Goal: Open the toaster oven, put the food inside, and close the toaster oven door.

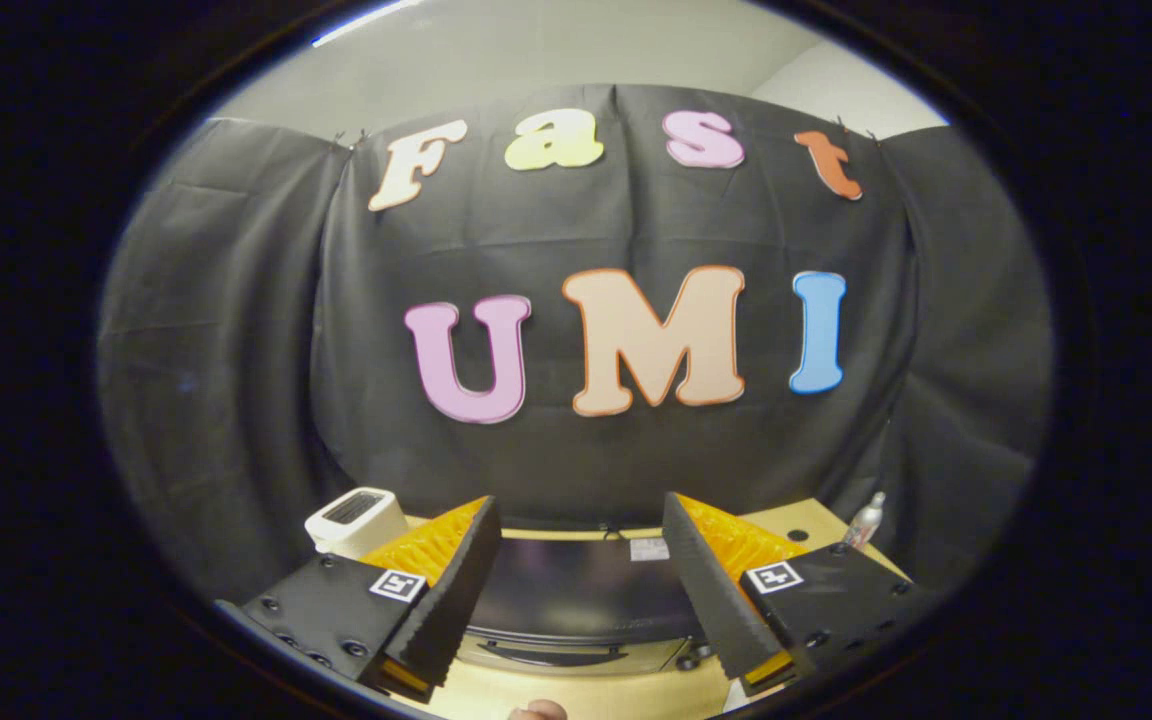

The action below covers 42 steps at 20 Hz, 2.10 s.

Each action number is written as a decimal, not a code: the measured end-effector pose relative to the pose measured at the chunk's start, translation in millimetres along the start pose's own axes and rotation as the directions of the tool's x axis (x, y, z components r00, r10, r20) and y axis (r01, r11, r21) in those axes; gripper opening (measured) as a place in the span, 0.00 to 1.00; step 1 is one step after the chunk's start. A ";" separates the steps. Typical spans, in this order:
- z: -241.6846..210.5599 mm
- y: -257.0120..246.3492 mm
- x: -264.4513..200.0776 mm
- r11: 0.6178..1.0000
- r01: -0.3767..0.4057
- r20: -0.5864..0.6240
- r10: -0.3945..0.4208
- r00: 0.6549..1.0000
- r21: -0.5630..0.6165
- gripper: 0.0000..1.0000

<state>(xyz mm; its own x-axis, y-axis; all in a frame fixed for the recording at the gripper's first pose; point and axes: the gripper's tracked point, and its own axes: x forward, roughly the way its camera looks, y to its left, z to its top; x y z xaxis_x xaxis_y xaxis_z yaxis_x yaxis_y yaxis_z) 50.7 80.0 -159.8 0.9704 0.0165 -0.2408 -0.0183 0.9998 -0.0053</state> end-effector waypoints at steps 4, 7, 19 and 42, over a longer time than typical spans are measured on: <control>-55.8 5.9 19.4 1.000 0.002 -0.079 -0.001 0.997 0.014 1.00; -105.0 3.6 33.3 1.000 0.022 -0.157 -0.021 0.987 0.006 1.00; -189.0 14.4 48.0 1.000 0.023 -0.302 -0.024 0.953 -0.008 1.00; -294.3 8.1 -97.6 0.994 -0.045 -0.507 -0.010 0.862 -0.096 1.00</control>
<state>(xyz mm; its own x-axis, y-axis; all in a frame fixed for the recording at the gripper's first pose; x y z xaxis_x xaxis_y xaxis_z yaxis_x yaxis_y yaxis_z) -115.0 83.7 -422.0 0.7147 -0.0002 -0.6994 -0.0853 0.9925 -0.0875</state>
